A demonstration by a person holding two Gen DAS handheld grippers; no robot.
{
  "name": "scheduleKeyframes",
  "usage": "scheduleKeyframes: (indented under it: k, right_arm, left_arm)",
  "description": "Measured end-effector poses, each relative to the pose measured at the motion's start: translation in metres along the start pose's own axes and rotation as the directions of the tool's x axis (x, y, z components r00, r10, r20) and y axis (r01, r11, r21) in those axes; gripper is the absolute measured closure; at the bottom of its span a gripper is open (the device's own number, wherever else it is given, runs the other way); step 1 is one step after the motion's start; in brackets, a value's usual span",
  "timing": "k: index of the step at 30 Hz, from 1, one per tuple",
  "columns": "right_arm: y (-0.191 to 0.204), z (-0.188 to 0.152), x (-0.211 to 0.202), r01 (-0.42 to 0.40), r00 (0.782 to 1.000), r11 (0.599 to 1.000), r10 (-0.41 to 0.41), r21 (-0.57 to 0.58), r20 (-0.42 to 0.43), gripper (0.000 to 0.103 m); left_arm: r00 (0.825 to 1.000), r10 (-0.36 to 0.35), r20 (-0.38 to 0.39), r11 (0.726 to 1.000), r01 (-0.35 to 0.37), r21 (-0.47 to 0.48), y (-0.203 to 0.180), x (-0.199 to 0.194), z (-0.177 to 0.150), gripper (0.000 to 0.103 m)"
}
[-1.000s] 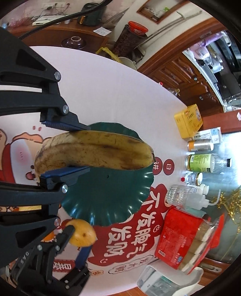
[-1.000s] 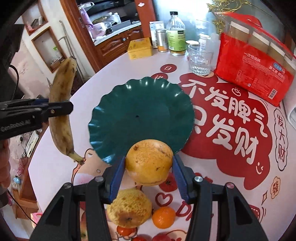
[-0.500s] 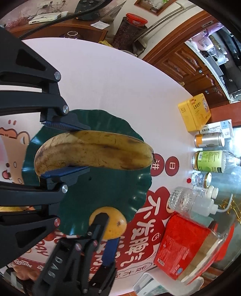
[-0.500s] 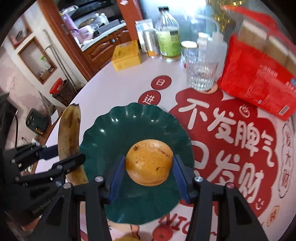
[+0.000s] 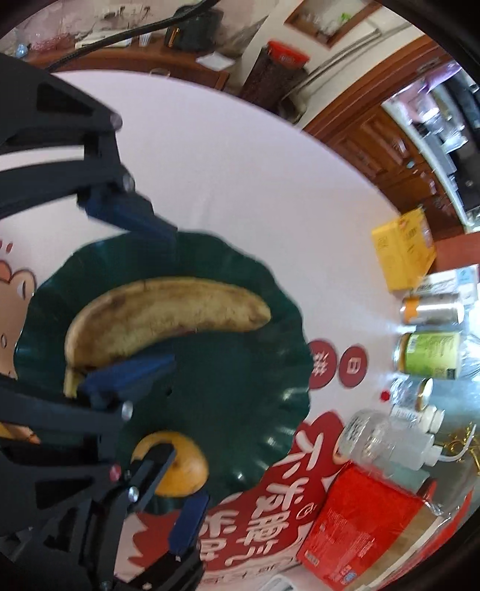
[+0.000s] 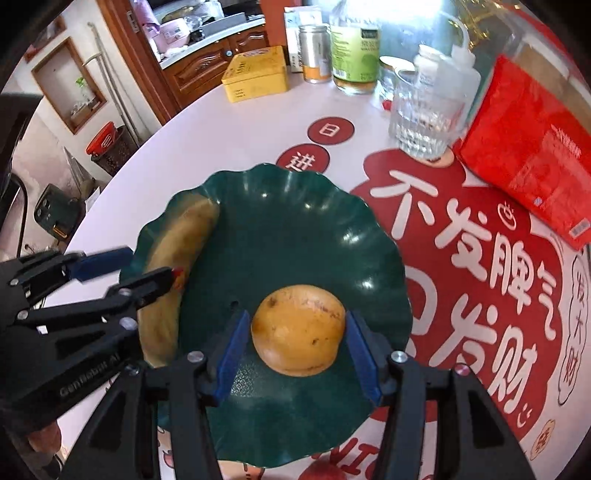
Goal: Organize fruits
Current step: 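Lower the banana onto the green plate with the left tool while the right tool places the citrus, then open both tools and lift them away from the green plate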
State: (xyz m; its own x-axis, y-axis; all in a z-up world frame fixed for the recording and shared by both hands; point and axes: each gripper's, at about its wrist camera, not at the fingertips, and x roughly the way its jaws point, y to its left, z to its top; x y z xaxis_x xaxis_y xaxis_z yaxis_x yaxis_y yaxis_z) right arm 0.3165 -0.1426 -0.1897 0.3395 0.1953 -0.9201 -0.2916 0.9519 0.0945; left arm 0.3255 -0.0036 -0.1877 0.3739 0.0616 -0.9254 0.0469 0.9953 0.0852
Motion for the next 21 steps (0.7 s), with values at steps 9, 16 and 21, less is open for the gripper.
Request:
scheduleKeyframes:
  k: [9,16,21]
  right_arm:
    - [-0.007,-0.005,-0.014,-0.01,1.0,1.0,0.01,0.016,0.024,0.045]
    - [0.0,-0.016,-0.037,-0.036,0.998,0.999,0.036,0.005,0.044,0.045]
    - [0.005,-0.024,-0.062,-0.017,0.998,1.0,0.017,0.002,0.068,0.045]
  left_arm:
    - [1.0,0.003,-0.008,0.999,-0.003,-0.04,0.006,-0.011,-0.008,0.017]
    - [0.996,0.053,0.067,0.998,-0.05,-0.041,0.004,-0.05,-0.026,0.016]
    - [0.995,0.02,0.096,0.996,-0.011,-0.091,0.012,-0.083,-0.046,0.015]
